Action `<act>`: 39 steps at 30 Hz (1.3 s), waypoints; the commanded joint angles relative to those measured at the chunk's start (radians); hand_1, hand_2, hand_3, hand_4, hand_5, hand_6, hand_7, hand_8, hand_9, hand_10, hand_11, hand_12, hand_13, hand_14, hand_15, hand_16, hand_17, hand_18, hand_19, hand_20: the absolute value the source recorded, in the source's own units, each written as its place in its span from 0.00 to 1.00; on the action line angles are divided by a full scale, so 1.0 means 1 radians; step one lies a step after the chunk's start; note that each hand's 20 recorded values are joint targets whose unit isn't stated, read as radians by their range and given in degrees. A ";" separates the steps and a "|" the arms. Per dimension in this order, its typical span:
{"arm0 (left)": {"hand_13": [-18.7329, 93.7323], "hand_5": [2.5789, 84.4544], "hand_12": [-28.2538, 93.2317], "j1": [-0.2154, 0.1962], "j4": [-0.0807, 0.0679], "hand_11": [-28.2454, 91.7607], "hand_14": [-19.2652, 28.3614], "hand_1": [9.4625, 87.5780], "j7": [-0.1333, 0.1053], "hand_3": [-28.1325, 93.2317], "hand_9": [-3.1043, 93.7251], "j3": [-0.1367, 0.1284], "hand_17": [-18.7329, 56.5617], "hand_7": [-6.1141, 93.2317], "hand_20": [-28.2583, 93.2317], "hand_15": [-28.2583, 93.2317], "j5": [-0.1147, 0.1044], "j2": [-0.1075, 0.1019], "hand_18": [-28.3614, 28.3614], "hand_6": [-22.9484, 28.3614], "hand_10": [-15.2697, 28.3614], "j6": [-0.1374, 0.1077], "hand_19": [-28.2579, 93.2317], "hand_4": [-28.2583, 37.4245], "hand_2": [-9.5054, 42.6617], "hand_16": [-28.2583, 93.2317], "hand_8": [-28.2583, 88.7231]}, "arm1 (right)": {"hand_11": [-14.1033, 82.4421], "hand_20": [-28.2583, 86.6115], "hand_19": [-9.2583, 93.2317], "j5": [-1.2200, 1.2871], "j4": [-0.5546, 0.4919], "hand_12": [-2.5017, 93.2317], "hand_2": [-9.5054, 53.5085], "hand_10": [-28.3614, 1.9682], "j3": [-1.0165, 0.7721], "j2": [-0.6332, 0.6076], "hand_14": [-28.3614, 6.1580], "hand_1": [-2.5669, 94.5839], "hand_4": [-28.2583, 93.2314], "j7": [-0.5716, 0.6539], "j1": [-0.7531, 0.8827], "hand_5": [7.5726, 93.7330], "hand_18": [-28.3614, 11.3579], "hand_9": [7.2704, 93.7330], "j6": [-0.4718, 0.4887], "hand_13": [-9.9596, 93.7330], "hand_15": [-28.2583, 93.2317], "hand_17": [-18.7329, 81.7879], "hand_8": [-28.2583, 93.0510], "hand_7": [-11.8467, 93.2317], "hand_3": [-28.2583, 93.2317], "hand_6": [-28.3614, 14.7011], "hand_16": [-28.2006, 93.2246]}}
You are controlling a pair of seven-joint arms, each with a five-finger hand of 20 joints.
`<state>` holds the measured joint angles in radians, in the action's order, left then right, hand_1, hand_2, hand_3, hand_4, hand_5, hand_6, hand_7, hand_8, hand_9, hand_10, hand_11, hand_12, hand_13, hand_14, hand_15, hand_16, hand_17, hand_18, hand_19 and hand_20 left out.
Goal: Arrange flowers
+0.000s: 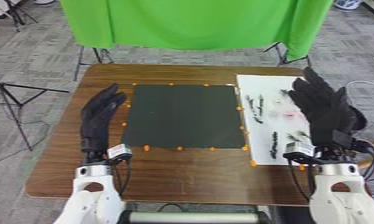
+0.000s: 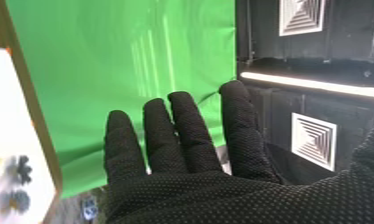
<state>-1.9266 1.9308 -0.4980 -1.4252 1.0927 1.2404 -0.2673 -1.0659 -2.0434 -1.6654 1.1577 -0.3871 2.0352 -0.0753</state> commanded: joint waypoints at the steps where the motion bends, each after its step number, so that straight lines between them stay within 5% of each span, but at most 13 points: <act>1: 0.52 0.56 0.33 0.079 -0.008 0.43 0.74 0.33 0.024 0.80 0.53 0.016 0.42 0.25 0.40 0.41 0.062 0.018 0.71 0.46 0.65 0.058 0.34 0.20 0.02 0.22 0.16 | 0.18 0.43 0.10 0.006 0.026 0.13 0.14 0.53 0.010 0.015 0.52 0.00 0.02 -0.012 0.003 0.35 0.39 0.35 -0.001 0.34 0.28 0.34 0.16 0.20 0.86 0.68 0.32; 10: 0.52 0.56 0.33 0.084 -0.010 0.43 0.74 0.33 0.027 0.80 0.53 0.017 0.41 0.24 0.39 0.42 0.060 0.019 0.71 0.46 0.65 0.065 0.34 0.21 0.02 0.22 0.16 | 0.18 0.43 0.10 -0.020 0.011 0.13 0.07 0.52 0.011 0.012 0.52 0.01 0.04 0.009 0.005 0.36 0.39 0.35 -0.036 0.34 0.29 0.34 0.17 0.21 0.88 0.67 0.31; 13: 0.52 0.56 0.33 0.075 -0.007 0.43 0.74 0.33 0.031 0.80 0.53 0.014 0.41 0.24 0.39 0.42 0.058 0.014 0.71 0.47 0.65 0.060 0.34 0.21 0.02 0.22 0.16 | 0.19 0.47 0.13 -0.107 -0.033 0.15 0.00 0.48 0.033 -0.002 0.48 0.08 0.06 0.101 0.010 0.38 0.38 0.38 -0.193 0.37 0.31 0.39 0.17 0.22 0.87 0.65 0.32; 17: 0.52 0.56 0.33 0.048 0.004 0.44 0.75 0.33 0.041 0.80 0.53 0.003 0.41 0.24 0.40 0.42 0.062 0.006 0.71 0.47 0.65 0.055 0.35 0.21 0.02 0.22 0.16 | 0.26 0.59 0.36 -0.489 -0.104 0.20 0.00 0.44 0.066 -0.029 0.40 0.17 0.06 0.360 0.010 0.46 0.34 0.51 -0.413 0.58 0.37 0.50 0.16 0.26 0.85 0.58 0.40; 20: 0.53 0.56 0.33 0.033 0.019 0.44 0.75 0.33 0.050 0.80 0.53 -0.002 0.41 0.24 0.40 0.42 0.069 -0.003 0.71 0.46 0.65 0.038 0.35 0.21 0.01 0.22 0.16 | 0.35 0.64 0.57 -0.760 -0.149 0.23 0.00 0.39 0.064 -0.061 0.40 0.21 0.06 0.597 0.004 0.53 0.29 0.60 -0.359 0.67 0.48 0.54 0.17 0.27 0.83 0.54 0.42; 21: 0.53 0.56 0.33 0.000 0.041 0.44 0.75 0.33 0.065 0.80 0.53 0.000 0.41 0.24 0.40 0.42 0.052 -0.018 0.71 0.46 0.65 0.035 0.35 0.21 0.02 0.22 0.16 | 0.37 0.65 0.63 -0.804 -0.153 0.24 0.00 0.38 0.062 -0.073 0.40 0.22 0.06 0.632 0.004 0.55 0.27 0.62 -0.334 0.69 0.51 0.55 0.17 0.27 0.82 0.53 0.42; 24: 0.53 0.56 0.33 -0.023 0.063 0.44 0.75 0.33 0.077 0.80 0.53 0.001 0.41 0.24 0.40 0.43 0.060 -0.031 0.71 0.47 0.65 0.034 0.35 0.21 0.02 0.22 0.16 | 0.40 0.64 0.77 -0.988 -0.190 0.26 0.00 0.35 0.059 -0.100 0.43 0.27 0.06 0.816 0.018 0.60 0.24 0.70 -0.221 0.75 0.59 0.58 0.18 0.27 0.78 0.52 0.41; 26: 0.53 0.56 0.33 0.015 0.011 0.44 0.75 0.33 0.085 0.80 0.54 -0.013 0.41 0.24 0.40 0.43 0.068 -0.015 0.71 0.47 0.65 0.064 0.35 0.21 0.02 0.22 0.16 | 0.41 0.64 0.81 -1.090 -0.205 0.27 0.00 0.38 0.064 -0.110 0.46 0.30 0.06 0.894 0.029 0.65 0.25 0.74 -0.157 0.78 0.61 0.61 0.18 0.26 0.76 0.51 0.41; 27: 0.53 0.56 0.33 -0.012 0.030 0.44 0.75 0.33 0.087 0.80 0.54 -0.026 0.41 0.24 0.40 0.43 0.071 -0.017 0.71 0.47 0.65 0.076 0.35 0.21 0.01 0.22 0.16 | 0.42 0.64 0.82 -1.127 -0.208 0.27 0.00 0.39 0.072 -0.115 0.48 0.31 0.06 0.917 0.037 0.66 0.26 0.75 -0.153 0.80 0.61 0.63 0.18 0.26 0.75 0.51 0.41; 29: 0.53 0.56 0.33 -0.021 0.037 0.44 0.75 0.33 0.091 0.80 0.54 -0.023 0.41 0.24 0.40 0.43 0.074 -0.024 0.71 0.47 0.65 0.073 0.35 0.21 0.01 0.22 0.16 | 0.43 0.64 0.87 -1.193 -0.215 0.28 0.00 0.44 0.083 -0.119 0.53 0.33 0.07 0.966 0.039 0.70 0.28 0.81 -0.092 0.85 0.62 0.67 0.19 0.28 0.74 0.52 0.42; 33: 0.53 0.56 0.33 -0.021 0.034 0.44 0.75 0.33 0.106 0.80 0.54 -0.026 0.40 0.24 0.40 0.44 0.085 -0.020 0.72 0.47 0.65 0.090 0.35 0.21 0.01 0.22 0.16 | 0.44 0.62 0.92 -1.275 -0.200 0.28 0.00 0.47 0.113 -0.137 0.58 0.36 0.07 1.034 0.036 0.73 0.34 0.86 -0.043 0.89 0.63 0.72 0.19 0.29 0.73 0.55 0.43; 39: 0.53 0.56 0.33 -0.038 0.040 0.44 0.76 0.33 0.114 0.79 0.54 -0.032 0.40 0.24 0.40 0.44 0.080 -0.028 0.72 0.47 0.65 0.080 0.35 0.21 0.02 0.22 0.16 | 0.44 0.59 0.94 -1.331 -0.140 0.28 0.00 0.47 0.165 -0.148 0.62 0.36 0.07 1.107 -0.021 0.74 0.38 0.87 -0.007 0.92 0.63 0.76 0.18 0.29 0.73 0.55 0.44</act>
<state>-1.9357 1.9678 -0.4021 -1.4483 1.1704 1.2173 -0.1936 -2.2211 -2.2454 -1.5254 1.0188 0.6976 2.0460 -0.0742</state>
